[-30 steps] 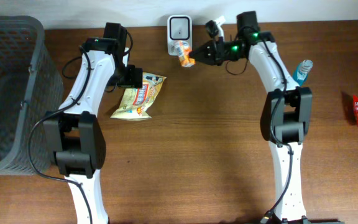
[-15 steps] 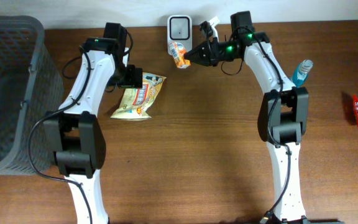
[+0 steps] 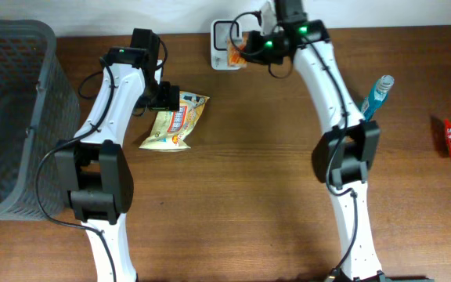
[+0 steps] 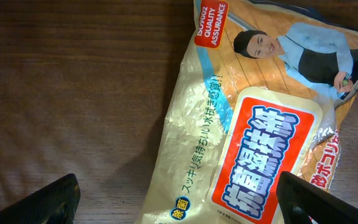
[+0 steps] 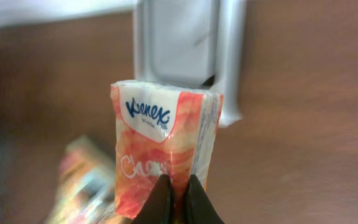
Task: Scan the item barcode
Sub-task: 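Lift the orange tissue pack and hold it before the scanner, then carry the tissue pack right and drop it near the red bag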
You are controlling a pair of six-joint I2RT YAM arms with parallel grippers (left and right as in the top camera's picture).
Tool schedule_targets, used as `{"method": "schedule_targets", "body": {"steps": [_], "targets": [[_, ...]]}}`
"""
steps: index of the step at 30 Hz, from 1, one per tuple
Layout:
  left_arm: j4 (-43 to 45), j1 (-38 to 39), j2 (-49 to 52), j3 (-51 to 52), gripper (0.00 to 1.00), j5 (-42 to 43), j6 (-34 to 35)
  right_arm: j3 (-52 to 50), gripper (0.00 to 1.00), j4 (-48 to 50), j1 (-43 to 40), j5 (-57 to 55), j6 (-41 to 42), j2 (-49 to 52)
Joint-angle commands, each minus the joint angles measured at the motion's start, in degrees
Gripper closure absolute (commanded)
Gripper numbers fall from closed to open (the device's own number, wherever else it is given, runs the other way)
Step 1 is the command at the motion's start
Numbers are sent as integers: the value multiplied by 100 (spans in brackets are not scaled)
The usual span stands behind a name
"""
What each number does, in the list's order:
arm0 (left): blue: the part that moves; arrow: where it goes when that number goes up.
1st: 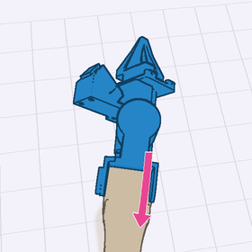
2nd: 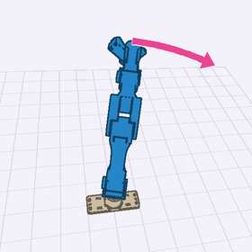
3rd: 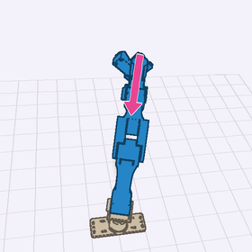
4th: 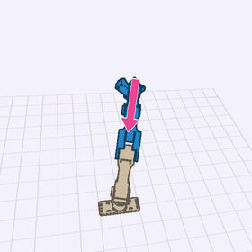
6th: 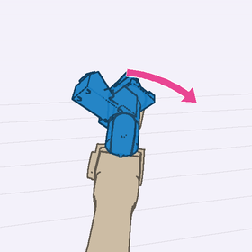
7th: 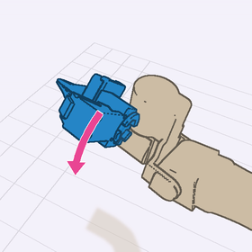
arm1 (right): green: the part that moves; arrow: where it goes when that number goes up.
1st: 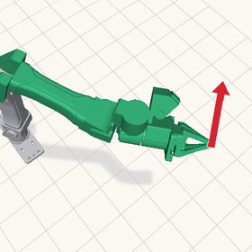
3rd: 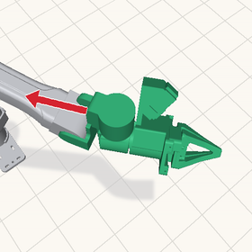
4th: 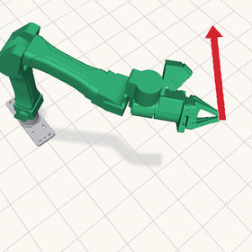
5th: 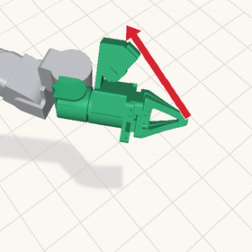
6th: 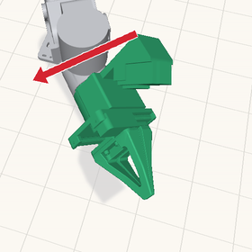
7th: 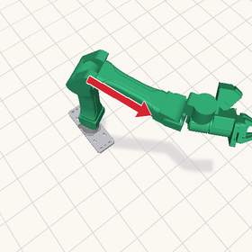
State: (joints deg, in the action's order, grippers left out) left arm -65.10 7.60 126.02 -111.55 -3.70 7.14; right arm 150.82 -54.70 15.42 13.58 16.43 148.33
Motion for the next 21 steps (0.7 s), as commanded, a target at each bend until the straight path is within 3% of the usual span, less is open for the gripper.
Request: {"method": "schedule_targets", "body": {"steps": [1,3,6,14,21], "targets": [[-4,22,20,-85,1,-44,-31,96,96,413,730,-4507,-1362,-17],[-4,22,20,-85,1,-44,-31,-17,96,1224,1064,-5541,-2500,101],[-4,22,20,-85,1,-44,-31,-190,96,2092,1239,-5672,-3635,195],[-4,22,20,-85,1,-44,-31,-267,96,2750,1226,-4975,-4826,435],[-4,22,20,-85,1,-44,-31,-293,96,2594,1228,-4264,-4913,483]]}}
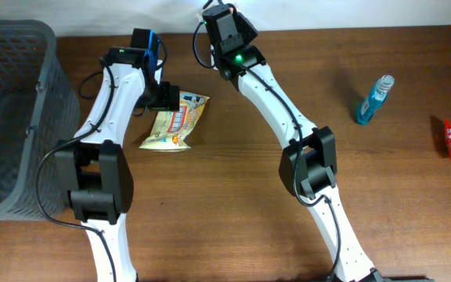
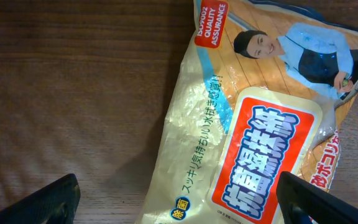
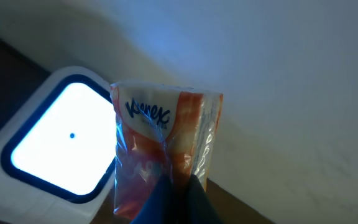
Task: Scan the item barcode
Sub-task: 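Carry the tissue pack right and drop it near the red bag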
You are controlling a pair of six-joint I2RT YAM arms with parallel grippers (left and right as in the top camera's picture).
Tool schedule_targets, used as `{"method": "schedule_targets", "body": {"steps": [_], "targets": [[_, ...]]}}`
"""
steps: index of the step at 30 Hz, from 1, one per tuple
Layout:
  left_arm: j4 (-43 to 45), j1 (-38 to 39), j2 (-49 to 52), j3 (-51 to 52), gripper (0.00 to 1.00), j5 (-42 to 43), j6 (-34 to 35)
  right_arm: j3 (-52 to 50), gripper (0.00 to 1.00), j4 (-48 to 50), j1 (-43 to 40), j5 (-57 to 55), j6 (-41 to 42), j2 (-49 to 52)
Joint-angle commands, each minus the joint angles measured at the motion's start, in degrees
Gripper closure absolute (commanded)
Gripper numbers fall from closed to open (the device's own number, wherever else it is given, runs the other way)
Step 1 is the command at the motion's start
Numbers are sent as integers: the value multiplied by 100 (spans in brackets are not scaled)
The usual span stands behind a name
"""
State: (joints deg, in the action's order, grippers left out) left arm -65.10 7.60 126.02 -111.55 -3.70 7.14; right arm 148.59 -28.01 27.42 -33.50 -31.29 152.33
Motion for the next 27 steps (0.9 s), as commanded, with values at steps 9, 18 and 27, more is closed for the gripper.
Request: {"method": "schedule_targets", "body": {"steps": [9,18,27], "targets": [[-4,22,20,-85,1,-44,-31,-203,96,-74,26,358,-76,81],[-4,22,20,-85,1,-44,-31,444,96,-295,-164,-1008,1222,-297],[-4,22,20,-85,1,-44,-31,1049,96,-2155,-1316,-271,3442,-1690]]}}
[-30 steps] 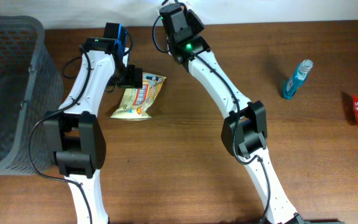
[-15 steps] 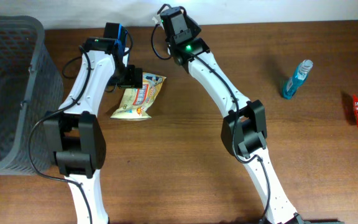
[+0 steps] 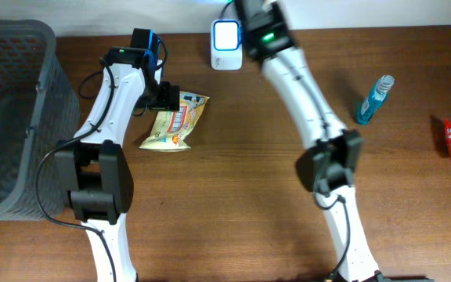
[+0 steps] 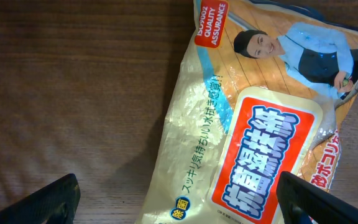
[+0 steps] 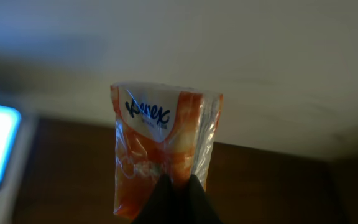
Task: Scan the item barcode
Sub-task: 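Carry the tissue pack right and drop it near the red bag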
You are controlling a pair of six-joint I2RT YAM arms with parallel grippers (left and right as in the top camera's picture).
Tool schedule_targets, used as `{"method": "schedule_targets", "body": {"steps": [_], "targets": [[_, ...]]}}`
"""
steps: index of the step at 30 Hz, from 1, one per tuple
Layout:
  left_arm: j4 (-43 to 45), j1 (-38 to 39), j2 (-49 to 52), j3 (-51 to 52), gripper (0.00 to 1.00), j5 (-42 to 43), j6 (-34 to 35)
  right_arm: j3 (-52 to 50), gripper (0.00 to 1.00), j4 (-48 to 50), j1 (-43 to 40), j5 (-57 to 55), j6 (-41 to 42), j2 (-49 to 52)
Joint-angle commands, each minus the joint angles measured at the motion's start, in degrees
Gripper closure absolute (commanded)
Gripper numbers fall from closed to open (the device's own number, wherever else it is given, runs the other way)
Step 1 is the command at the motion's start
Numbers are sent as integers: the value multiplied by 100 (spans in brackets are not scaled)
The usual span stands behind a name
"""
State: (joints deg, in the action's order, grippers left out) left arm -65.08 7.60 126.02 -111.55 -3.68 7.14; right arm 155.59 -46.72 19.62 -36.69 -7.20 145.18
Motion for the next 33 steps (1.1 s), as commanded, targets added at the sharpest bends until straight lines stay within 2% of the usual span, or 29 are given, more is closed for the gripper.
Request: {"method": "schedule_targets", "body": {"steps": [1,7,15,20,29,31,33], "targets": [[-7,22,20,-85,1,-46,-31,350,96,-494,-732,48,1167,-1143],[-7,22,20,-85,1,-46,-31,350,96,-1788,-2004,7,1867,-1670],[-7,22,20,-85,1,-46,-31,17,96,-3373,-4065,273,3198,-1563],[-7,22,20,-85,1,-46,-31,-706,96,-3423,-4924,798,3195,-1429],[-7,24,20,-85,1,-46,-31,-2667,96,-2398,-5796,758,3193,-1429],[-7,22,20,-85,1,-46,-31,-2911,89,-2201,-5904,756,3180,-1429],[-7,22,20,-85,1,-46,-31,-3108,66,-2041,-6050,758,3169,-1429]]}}
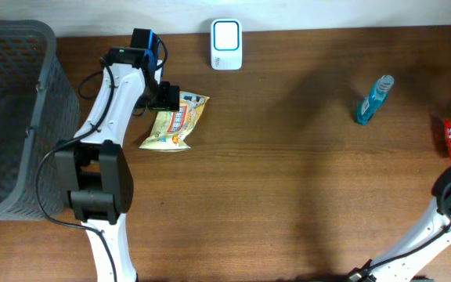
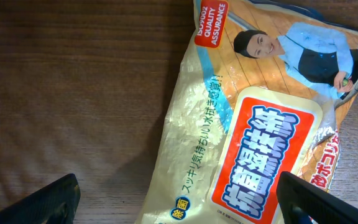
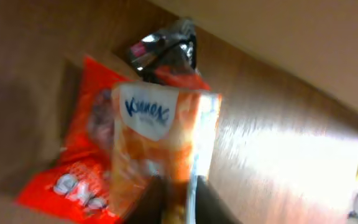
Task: Scan the item barcode
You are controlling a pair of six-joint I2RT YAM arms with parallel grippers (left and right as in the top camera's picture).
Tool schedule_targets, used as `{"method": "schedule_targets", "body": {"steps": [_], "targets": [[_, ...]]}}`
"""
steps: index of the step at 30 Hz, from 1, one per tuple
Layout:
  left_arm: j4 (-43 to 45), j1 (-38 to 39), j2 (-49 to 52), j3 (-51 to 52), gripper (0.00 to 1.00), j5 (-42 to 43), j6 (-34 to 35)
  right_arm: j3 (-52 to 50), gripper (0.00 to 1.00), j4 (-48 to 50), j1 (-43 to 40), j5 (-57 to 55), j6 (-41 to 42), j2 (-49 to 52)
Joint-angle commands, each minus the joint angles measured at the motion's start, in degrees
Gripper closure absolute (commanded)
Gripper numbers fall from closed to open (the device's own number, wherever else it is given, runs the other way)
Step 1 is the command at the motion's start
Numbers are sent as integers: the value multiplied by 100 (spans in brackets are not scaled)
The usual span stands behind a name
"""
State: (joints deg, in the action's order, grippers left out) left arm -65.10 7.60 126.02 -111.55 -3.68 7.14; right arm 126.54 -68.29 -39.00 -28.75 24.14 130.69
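Note:
An orange-and-white Kleenex tissue pack (image 3: 163, 140) stands upright in my right gripper (image 3: 174, 199), which is shut on its lower end; the view is blurred. The pack hangs over the red snack packet (image 3: 73, 165) at the table's far right. The overhead view shows only the right arm's base; the gripper and pack are outside it. The white barcode scanner (image 1: 226, 34) stands at the back centre, screen lit. My left gripper (image 2: 179, 208) is open, its fingertips (image 2: 51, 202) straddling the yellow snack bag (image 2: 253, 143) lying flat.
A grey mesh basket (image 1: 10, 117) fills the left side. A blue bottle (image 1: 374, 98) stands at the right, with the red snack packet beyond it near the right edge. The left arm (image 1: 108, 102) reaches over the yellow bag (image 1: 174, 121).
My right arm has gone from beside the scanner at the back centre to the far right, over the red packet, the tissue pack still held. The left gripper and yellow bag are unchanged.
My right gripper held the tissue pack next to the scanner. Then the pack was in front of the scanner's lit face, then to the right of it facing the wall. Now it is over the red packet at the far right. The left arm never moved.

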Motion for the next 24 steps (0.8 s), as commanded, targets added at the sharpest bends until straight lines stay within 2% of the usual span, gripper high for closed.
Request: {"method": "schedule_targets", "body": {"steps": [1,3,5,9,15,18,20,24], "targets": [[-4,22,20,-85,1,-46,-31,-227,57,127,-262,-35,33,20],[-4,22,20,-85,1,-46,-31,-225,51,125,-343,-35,31,20],[-4,22,20,-85,1,-46,-31,-225,39,114,-350,-31,-20,17],[-4,22,20,-85,1,-46,-31,-225,36,20,-299,273,-28,17],[-4,22,20,-85,1,-46,-31,-225,36,11,-28,1340,-31,17],[-4,22,20,-85,1,-46,-31,-225,59,-35,131,1373,-31,17],[-4,22,20,-85,1,-46,-31,-212,59,0,278,1738,-262,17],[-4,22,20,-85,1,-46,-31,-85,49,55,575,2496,-831,-2]]}}
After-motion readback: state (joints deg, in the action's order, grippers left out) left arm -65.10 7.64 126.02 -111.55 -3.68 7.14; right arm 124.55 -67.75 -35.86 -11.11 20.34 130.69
